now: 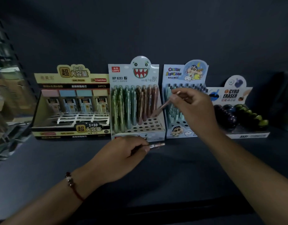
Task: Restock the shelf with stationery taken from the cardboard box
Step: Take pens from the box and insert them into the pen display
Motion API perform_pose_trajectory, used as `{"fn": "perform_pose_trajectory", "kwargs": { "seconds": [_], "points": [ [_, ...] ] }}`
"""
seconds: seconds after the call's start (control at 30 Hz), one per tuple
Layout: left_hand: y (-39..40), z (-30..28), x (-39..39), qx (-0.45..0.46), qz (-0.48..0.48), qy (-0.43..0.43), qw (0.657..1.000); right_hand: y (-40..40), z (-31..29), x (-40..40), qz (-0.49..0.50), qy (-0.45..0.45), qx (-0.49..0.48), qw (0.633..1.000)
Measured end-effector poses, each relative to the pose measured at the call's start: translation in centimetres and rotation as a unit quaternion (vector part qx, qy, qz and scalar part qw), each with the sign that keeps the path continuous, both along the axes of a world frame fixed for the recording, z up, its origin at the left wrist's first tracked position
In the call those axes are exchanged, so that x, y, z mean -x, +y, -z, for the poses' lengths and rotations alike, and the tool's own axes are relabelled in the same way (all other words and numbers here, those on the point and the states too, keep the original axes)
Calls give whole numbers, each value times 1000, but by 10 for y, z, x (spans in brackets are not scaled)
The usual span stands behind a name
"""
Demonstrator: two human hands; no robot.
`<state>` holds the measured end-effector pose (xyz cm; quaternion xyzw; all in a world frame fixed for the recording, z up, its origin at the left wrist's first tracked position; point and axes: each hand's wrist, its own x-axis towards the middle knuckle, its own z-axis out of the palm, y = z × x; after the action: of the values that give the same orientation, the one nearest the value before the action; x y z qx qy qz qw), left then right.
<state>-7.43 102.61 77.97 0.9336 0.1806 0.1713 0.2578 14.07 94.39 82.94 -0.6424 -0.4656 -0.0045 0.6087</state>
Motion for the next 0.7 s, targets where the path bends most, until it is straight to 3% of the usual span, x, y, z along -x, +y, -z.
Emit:
{"fn": "perform_pose_trajectory", "kwargs": {
  "seconds": [0.3, 0.7],
  "points": [
    [4, 1, 2, -32, 5, -2, 999, 34, -2, -5, -11, -108, 87, 990],
    [3, -5, 5, -96, 13, -9, 995, 63, -23, 2, 14, -165, 193, 967]
  ]
}}
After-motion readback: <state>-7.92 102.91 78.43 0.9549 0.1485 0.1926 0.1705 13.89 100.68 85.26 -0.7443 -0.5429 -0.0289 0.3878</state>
